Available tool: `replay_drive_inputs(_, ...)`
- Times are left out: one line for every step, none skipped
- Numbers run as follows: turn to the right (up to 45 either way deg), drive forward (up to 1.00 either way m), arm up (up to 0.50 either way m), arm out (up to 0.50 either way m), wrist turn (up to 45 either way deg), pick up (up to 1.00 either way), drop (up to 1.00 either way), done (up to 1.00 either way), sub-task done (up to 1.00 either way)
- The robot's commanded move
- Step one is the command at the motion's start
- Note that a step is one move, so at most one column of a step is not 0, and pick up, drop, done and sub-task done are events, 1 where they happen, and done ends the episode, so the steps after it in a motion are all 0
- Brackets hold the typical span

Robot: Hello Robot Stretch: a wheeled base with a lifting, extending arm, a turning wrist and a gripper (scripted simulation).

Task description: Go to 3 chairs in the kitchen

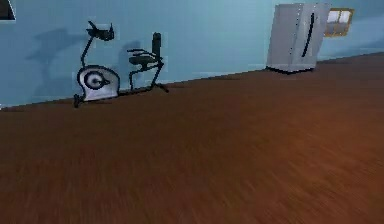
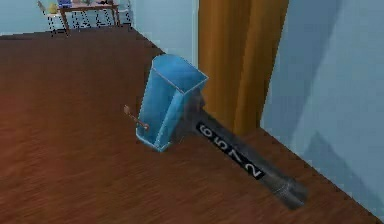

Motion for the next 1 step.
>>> replay_drive_inputs(45.0, 0.00, 0.00, 0.00, 0.0, 0.00, 0.00, 0.00, 0.00)
